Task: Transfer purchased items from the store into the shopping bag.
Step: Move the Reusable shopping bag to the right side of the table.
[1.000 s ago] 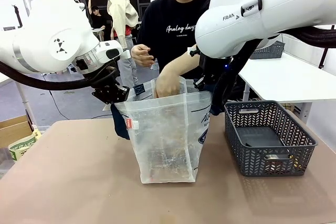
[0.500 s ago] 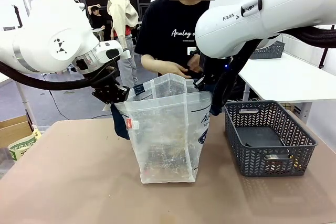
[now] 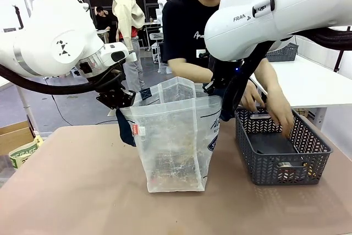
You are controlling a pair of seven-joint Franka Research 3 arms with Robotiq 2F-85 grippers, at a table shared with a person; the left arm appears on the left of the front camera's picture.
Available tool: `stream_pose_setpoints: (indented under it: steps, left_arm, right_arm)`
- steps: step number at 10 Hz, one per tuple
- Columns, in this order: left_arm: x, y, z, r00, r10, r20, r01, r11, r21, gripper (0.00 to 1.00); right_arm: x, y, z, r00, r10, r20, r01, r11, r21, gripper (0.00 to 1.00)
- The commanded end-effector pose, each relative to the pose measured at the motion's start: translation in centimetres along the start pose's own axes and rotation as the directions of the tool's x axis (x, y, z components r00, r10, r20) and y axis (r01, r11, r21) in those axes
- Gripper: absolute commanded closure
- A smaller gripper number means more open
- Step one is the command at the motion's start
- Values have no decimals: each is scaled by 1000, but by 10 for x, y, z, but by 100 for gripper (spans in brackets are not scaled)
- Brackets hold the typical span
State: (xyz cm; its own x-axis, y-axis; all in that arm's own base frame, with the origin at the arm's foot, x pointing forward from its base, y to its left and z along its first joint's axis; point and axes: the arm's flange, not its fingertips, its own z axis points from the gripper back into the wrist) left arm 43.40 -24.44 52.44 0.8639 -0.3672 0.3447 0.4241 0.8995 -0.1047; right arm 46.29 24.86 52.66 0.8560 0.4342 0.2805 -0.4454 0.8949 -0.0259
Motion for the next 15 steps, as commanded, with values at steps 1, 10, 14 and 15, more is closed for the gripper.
stream_pose_setpoints:
  steps: [1,10,14,15]
  left_arm:
    - [0,2,1,1000,5,2,-5,1000,0,100]
    - [0,2,1,1000,5,2,-5,1000,0,100]
    - [0,2,1,1000,5,2,-5,1000,0,100]
    - [0,2,1,1000,5,2,-5,1000,0,100]
  right_arm:
    - [0,0,1,1000,-1,2,1,1000,0,100]
    - [0,0,1,1000,-1,2,1,1000,0,100]
    - [0,0,1,1000,-1,2,1,1000,0,100]
    - [0,0,1,1000,-1,2,1,1000,0,100]
